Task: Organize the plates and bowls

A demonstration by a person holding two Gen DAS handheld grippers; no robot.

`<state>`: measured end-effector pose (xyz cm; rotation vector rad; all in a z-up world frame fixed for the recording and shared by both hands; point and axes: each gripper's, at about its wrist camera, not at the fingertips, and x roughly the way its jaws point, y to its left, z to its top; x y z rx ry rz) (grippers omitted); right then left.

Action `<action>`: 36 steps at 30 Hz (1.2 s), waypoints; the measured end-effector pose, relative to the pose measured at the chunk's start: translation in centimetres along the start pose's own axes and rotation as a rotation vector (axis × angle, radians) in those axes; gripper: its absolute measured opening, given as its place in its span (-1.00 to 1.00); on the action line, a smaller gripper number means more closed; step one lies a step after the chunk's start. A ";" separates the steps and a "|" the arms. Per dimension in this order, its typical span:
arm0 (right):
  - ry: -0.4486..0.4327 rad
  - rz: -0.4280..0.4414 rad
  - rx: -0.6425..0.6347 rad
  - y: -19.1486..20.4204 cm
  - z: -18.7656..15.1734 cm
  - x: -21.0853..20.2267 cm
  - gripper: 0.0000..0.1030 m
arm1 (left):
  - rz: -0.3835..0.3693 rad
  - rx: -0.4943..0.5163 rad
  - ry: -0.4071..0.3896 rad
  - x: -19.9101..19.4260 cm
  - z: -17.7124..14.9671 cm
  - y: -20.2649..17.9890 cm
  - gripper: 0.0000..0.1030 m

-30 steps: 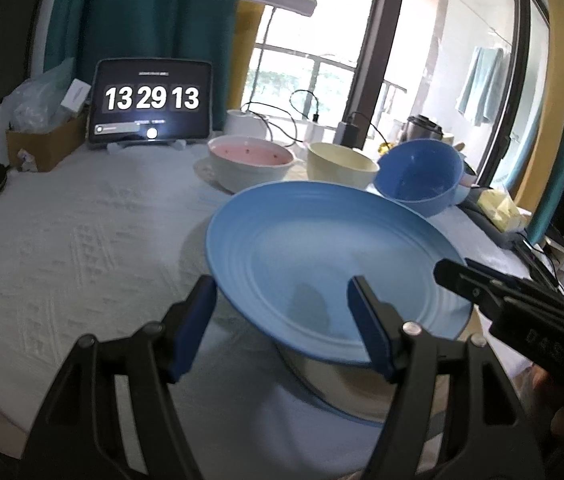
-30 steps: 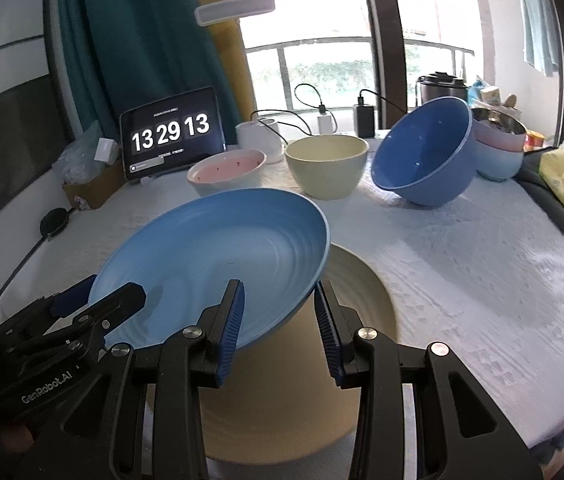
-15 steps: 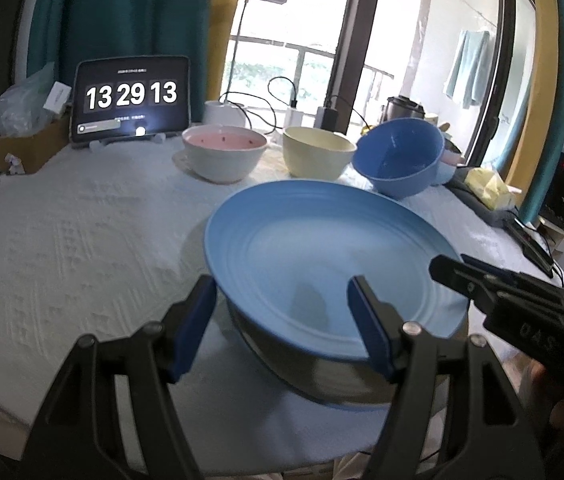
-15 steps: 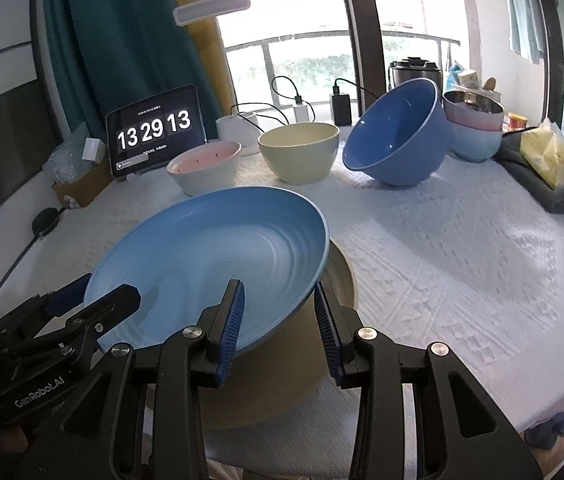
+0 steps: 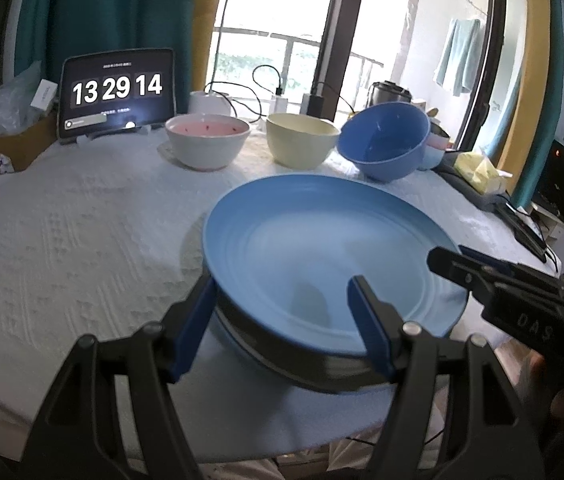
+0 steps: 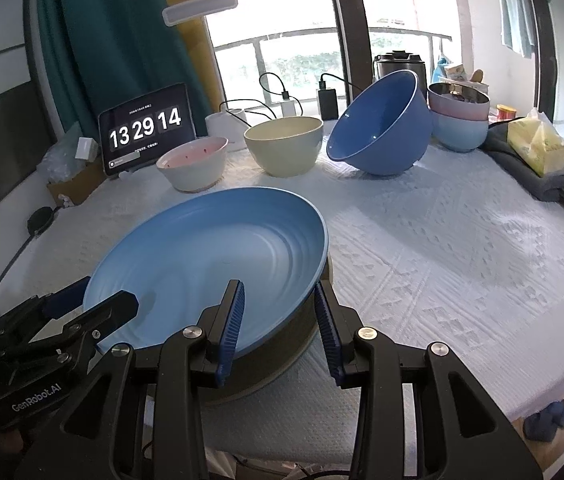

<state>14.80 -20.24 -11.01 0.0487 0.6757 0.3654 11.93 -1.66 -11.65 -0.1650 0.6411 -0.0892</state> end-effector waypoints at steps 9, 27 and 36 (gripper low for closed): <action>0.003 0.003 0.009 -0.4 -0.1 -0.2 -0.24 | -0.008 0.005 0.014 -0.2 -0.1 -0.2 0.34; -0.009 0.003 0.014 -0.8 0.0 -0.5 -0.24 | 0.030 0.001 -0.007 -0.5 -0.1 0.7 0.35; -0.001 -0.003 0.024 -0.9 0.0 -0.2 -0.24 | 0.062 -0.005 -0.026 -0.3 0.4 1.4 0.36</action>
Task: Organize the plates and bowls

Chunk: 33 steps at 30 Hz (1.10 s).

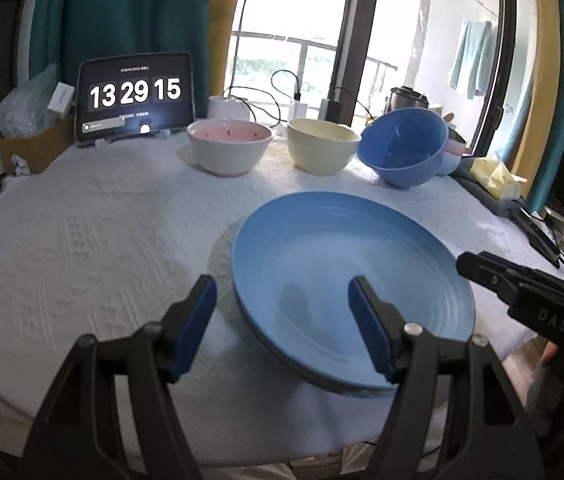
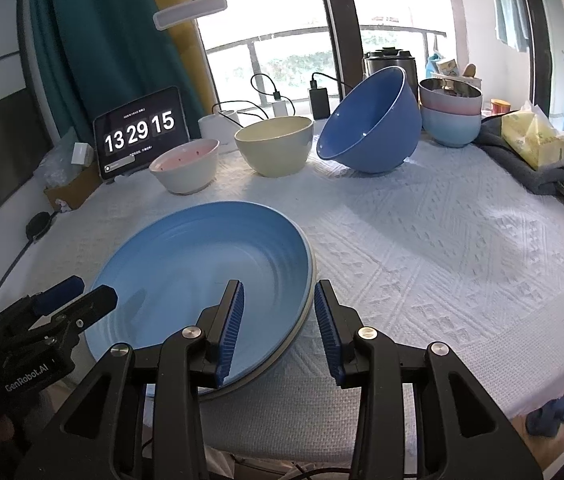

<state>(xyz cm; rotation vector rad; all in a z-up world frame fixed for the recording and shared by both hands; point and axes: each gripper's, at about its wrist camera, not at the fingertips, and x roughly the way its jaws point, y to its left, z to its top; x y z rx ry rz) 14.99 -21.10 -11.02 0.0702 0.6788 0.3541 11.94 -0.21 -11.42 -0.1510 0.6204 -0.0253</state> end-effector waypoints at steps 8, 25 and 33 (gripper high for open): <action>-0.015 -0.027 0.044 -1.3 0.9 0.5 -0.02 | 0.044 -0.041 -0.005 1.1 1.1 2.0 0.36; 0.085 0.003 0.073 -1.1 -0.1 3.5 -0.01 | 0.000 -0.047 0.126 5.1 0.0 1.6 0.36; 0.108 0.030 0.079 -0.5 -0.5 4.5 -0.01 | -0.053 -0.035 0.118 5.4 -0.2 1.0 0.34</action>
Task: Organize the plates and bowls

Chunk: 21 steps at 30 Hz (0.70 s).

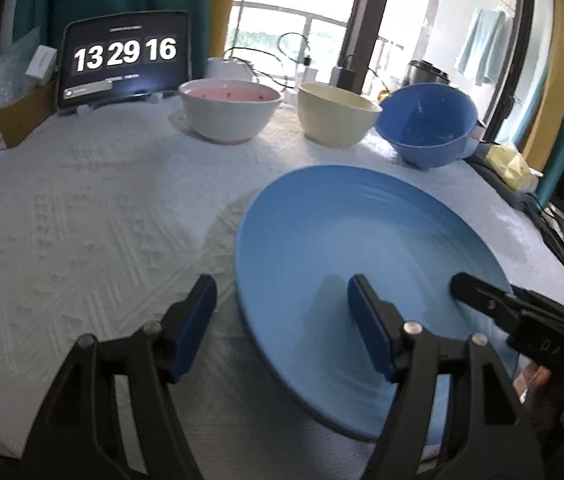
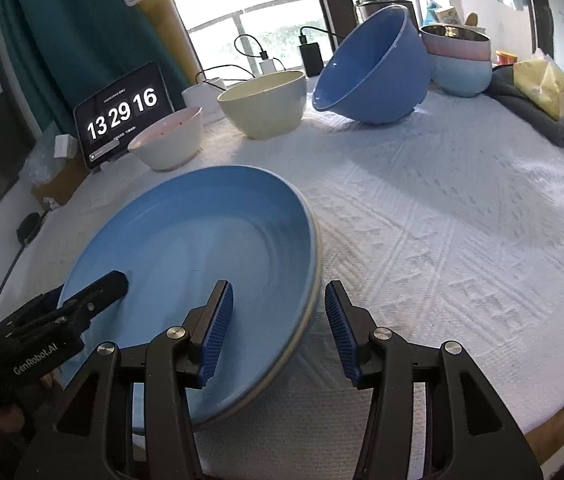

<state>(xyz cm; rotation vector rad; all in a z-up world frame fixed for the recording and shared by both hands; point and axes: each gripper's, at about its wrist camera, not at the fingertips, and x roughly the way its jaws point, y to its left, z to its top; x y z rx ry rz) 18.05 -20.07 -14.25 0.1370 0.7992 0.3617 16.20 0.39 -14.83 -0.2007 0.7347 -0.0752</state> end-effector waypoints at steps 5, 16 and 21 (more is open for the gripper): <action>-0.016 -0.011 0.011 0.3 -0.1 0.0 -0.01 | -0.043 -0.009 0.002 0.1 -0.1 -0.2 0.34; -0.018 -0.040 0.026 0.7 -0.1 0.1 -0.02 | -0.049 -0.031 0.003 -0.2 -0.1 0.2 0.20; -0.013 -0.041 0.028 0.9 0.2 0.2 -0.02 | -0.043 -0.035 -0.007 -0.4 0.1 0.4 0.18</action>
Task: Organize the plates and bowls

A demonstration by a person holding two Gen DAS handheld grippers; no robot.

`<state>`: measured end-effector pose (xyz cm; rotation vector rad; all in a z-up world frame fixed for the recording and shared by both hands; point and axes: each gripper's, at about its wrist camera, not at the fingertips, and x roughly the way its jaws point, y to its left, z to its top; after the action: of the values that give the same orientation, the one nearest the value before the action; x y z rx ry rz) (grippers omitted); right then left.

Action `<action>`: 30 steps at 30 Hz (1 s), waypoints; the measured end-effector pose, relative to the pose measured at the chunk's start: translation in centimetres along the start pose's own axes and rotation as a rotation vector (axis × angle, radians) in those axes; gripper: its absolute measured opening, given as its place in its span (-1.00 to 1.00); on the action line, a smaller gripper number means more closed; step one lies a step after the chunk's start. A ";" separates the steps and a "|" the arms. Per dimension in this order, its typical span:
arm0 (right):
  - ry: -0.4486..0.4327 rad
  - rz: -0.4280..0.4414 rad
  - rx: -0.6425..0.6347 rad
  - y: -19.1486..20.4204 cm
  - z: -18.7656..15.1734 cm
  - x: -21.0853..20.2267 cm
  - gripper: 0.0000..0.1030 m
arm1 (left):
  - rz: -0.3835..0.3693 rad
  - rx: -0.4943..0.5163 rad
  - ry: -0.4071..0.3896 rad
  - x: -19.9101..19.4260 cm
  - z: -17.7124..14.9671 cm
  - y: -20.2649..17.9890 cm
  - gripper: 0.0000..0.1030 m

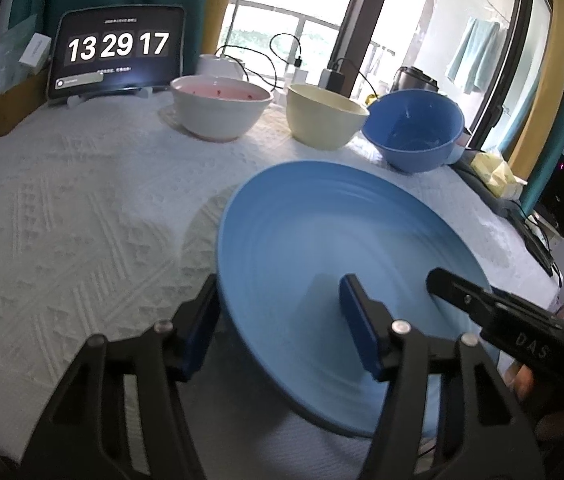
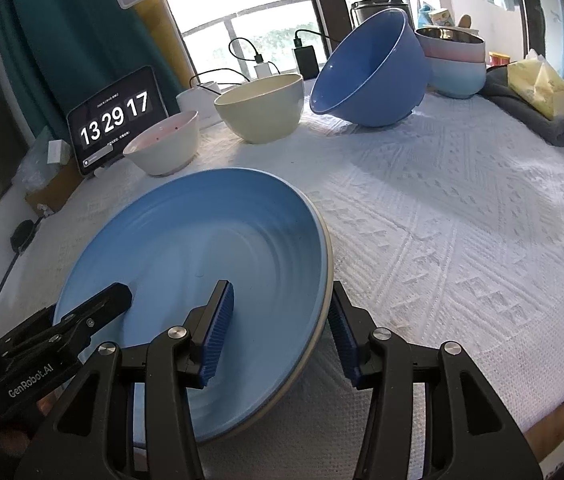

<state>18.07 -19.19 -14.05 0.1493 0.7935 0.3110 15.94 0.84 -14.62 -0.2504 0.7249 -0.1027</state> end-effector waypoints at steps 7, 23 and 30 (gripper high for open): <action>-0.008 0.008 -0.017 1.0 0.5 0.2 -0.02 | 0.012 -0.016 -0.024 -0.6 0.3 1.0 0.18; -0.005 0.036 -0.069 4.5 1.9 1.9 -0.02 | 0.043 -0.063 -0.058 -1.3 1.4 4.4 0.18; 0.003 0.056 -0.096 6.6 2.5 3.1 -0.02 | 0.070 -0.089 -0.074 -1.4 2.1 6.3 0.18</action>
<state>20.47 -11.98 -12.77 0.0811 0.7765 0.4011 16.39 7.62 -13.87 -0.3117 0.6648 0.0053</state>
